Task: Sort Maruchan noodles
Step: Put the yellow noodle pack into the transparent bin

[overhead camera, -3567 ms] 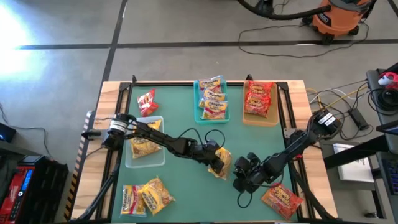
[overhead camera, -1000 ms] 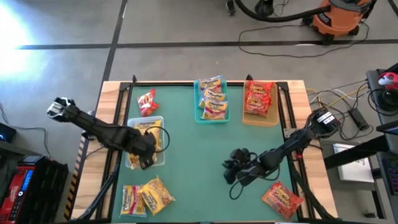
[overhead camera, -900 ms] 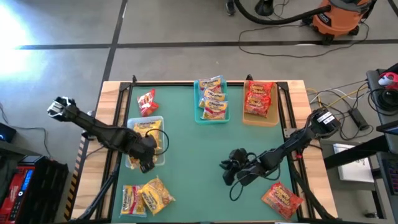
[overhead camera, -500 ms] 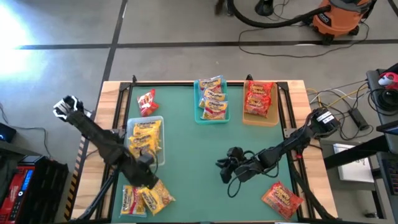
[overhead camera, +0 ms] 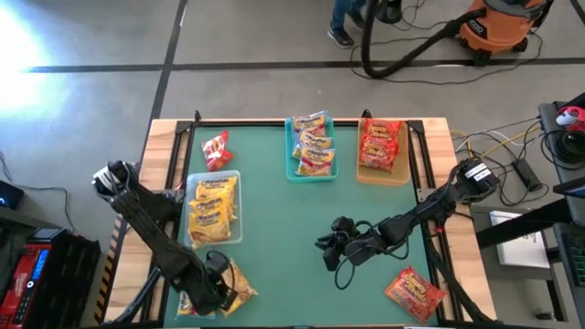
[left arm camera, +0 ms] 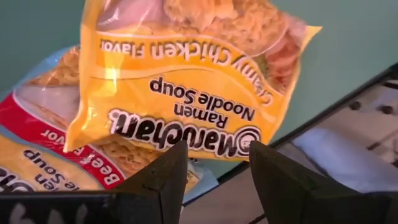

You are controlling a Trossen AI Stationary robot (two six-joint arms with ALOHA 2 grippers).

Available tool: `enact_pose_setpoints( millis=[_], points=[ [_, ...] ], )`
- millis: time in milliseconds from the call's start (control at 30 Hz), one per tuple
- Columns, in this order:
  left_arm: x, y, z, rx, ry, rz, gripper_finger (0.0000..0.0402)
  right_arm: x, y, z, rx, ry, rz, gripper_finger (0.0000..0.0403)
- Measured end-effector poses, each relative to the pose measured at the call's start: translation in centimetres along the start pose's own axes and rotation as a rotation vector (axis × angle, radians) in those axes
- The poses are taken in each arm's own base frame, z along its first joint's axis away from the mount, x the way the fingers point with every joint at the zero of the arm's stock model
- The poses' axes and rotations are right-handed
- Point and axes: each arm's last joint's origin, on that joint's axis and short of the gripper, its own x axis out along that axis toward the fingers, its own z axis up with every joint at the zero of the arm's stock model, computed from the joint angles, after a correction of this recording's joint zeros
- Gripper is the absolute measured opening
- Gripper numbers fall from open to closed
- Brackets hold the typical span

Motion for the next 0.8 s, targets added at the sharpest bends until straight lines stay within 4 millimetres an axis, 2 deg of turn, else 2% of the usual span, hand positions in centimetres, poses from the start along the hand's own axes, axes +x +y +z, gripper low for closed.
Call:
enact_pose_setpoints(
  millis=[200,433,667,800],
  points=[
    [1.2,0.4,0.2,-0.005,-0.029,0.081,0.0154,0.0,0.0,-0.1,0.000,0.041,0.021,0.0079],
    [1.4,1.2,0.8,-0.006,-0.099,0.169,0.0154,0.0,0.1,-0.1,0.000,0.046,0.024,0.0079],
    [2.0,1.5,1.6,-0.012,-0.144,0.153,0.0154,0.0,0.1,-0.1,0.000,0.046,0.024,0.0079],
    [2.4,1.1,1.8,-0.019,-0.162,0.075,0.0154,0.0,0.1,-0.1,0.000,0.046,0.024,0.0079]
  ],
)
